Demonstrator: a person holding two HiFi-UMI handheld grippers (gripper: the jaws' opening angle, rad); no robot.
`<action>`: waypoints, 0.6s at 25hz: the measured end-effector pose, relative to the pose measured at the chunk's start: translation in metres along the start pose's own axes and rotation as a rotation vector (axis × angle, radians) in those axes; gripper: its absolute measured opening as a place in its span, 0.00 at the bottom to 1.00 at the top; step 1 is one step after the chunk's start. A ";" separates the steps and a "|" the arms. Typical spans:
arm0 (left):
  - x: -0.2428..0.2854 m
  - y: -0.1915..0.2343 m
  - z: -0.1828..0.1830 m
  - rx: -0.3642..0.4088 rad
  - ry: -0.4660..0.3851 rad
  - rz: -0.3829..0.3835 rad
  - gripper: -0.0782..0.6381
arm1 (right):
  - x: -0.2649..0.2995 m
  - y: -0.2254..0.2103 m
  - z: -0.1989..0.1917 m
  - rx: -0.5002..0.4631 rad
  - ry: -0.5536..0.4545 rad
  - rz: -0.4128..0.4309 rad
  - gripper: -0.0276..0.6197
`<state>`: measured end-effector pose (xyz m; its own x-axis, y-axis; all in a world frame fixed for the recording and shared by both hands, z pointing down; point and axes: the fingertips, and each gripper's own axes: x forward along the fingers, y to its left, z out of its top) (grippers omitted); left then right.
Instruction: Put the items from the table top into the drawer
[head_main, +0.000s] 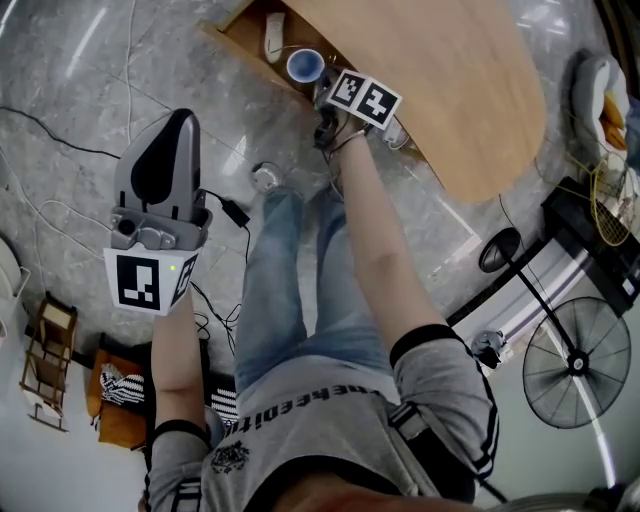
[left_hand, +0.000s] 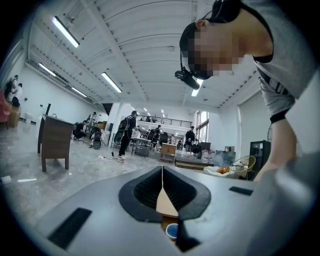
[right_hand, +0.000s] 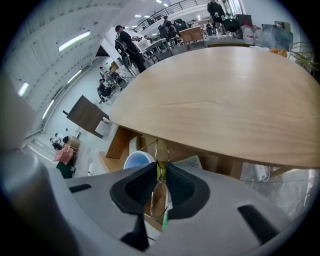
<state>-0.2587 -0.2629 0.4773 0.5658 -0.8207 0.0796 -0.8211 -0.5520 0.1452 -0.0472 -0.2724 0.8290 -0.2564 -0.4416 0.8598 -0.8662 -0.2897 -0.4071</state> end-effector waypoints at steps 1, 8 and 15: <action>0.000 -0.001 0.000 0.000 0.000 -0.001 0.12 | -0.001 0.000 0.000 -0.001 0.001 0.003 0.13; -0.001 -0.001 -0.002 0.000 -0.003 -0.009 0.12 | -0.005 -0.001 -0.005 0.012 -0.021 0.031 0.15; -0.003 -0.013 0.006 0.007 -0.020 -0.025 0.12 | -0.031 0.005 0.002 -0.063 -0.083 0.043 0.08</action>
<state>-0.2496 -0.2543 0.4689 0.5844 -0.8095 0.0561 -0.8074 -0.5732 0.1397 -0.0425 -0.2616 0.8001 -0.2604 -0.5218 0.8124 -0.8812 -0.2156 -0.4208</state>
